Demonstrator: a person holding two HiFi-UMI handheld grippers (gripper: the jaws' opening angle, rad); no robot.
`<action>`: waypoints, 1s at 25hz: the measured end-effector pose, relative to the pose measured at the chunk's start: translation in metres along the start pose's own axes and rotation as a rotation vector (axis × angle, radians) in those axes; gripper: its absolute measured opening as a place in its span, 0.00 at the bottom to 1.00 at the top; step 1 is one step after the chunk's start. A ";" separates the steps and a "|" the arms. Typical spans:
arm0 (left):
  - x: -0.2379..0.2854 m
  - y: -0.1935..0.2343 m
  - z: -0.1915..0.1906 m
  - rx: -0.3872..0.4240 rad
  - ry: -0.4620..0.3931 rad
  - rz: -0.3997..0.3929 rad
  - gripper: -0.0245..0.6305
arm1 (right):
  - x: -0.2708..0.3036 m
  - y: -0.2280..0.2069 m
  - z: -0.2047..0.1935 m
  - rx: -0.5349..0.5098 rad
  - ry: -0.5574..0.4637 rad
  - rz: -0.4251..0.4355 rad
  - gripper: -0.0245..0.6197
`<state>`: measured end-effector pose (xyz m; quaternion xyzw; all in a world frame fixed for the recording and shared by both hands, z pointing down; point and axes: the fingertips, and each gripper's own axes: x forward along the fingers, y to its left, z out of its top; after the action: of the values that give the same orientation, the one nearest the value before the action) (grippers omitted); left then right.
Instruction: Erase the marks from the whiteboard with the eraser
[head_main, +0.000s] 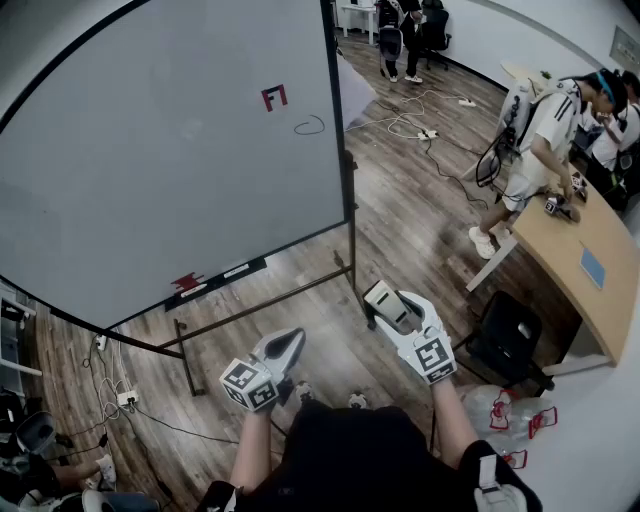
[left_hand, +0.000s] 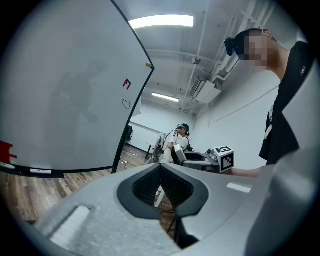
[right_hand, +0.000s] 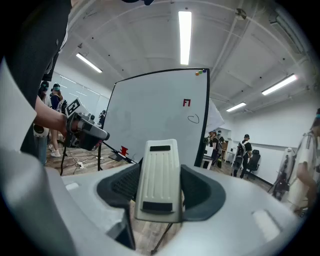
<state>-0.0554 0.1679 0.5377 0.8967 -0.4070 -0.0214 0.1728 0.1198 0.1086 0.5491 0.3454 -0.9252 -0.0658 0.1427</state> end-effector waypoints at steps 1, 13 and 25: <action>-0.001 0.000 -0.001 -0.001 -0.001 0.002 0.05 | 0.000 0.001 0.000 -0.002 -0.001 0.001 0.44; -0.014 -0.004 -0.003 -0.002 -0.010 0.028 0.05 | -0.005 0.010 0.003 0.036 -0.022 0.025 0.44; -0.021 -0.007 -0.002 -0.003 -0.021 0.052 0.05 | -0.007 0.011 0.016 0.057 -0.063 0.039 0.44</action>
<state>-0.0635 0.1882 0.5355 0.8853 -0.4318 -0.0267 0.1704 0.1128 0.1221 0.5353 0.3288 -0.9374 -0.0474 0.1051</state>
